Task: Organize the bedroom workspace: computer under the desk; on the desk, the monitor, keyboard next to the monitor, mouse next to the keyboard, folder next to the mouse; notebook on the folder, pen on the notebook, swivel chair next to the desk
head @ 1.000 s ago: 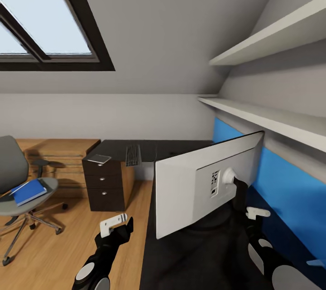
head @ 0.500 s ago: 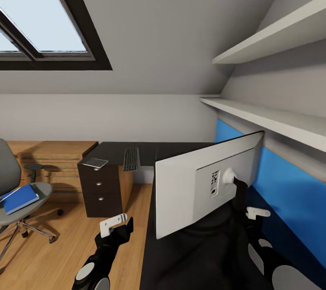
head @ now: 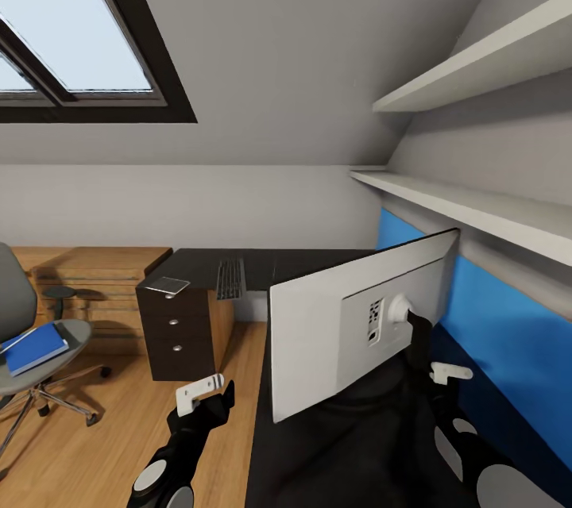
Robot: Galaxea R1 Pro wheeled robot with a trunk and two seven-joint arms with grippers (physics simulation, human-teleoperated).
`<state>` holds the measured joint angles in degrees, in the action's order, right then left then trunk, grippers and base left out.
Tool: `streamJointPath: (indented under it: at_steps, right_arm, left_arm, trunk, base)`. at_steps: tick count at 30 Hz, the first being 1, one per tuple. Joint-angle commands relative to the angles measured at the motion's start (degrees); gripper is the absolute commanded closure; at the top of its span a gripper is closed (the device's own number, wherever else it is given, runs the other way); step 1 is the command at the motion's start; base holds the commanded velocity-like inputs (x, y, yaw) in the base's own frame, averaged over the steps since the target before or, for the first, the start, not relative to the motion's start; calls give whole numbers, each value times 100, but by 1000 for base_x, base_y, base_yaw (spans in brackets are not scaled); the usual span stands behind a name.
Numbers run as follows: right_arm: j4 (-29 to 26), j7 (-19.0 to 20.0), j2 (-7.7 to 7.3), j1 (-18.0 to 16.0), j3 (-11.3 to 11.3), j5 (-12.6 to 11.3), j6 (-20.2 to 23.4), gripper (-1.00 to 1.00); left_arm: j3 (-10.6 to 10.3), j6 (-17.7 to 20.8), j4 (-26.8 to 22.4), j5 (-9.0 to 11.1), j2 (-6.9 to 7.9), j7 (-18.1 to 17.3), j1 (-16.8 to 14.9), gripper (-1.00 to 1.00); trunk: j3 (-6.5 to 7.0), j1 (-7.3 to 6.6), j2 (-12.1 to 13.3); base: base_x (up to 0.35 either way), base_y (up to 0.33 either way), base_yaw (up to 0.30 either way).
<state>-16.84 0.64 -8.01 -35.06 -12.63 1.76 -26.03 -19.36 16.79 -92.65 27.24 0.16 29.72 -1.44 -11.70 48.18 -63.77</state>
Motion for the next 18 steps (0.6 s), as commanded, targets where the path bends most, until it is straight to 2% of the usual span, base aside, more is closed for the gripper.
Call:
streamJointPath:
  at_steps: [1, 18]
  right_arm:
    - [-5, 4, 2, -9, -52, -8, -27, 100]
    - [-11, 14, 2, -9, -56, -3, -34, 100]
  left_arm:
    - [-7, 17, -8, 35, 2, 42, -5, -100]
    - [-9, 10, -8, 35, 2, 42, -5, -100]
  trunk:
    - [-7, 0, -6]
    - [-7, 0, -6]
  base:
    - [0, 0, 0]
    - [12, 0, 0]
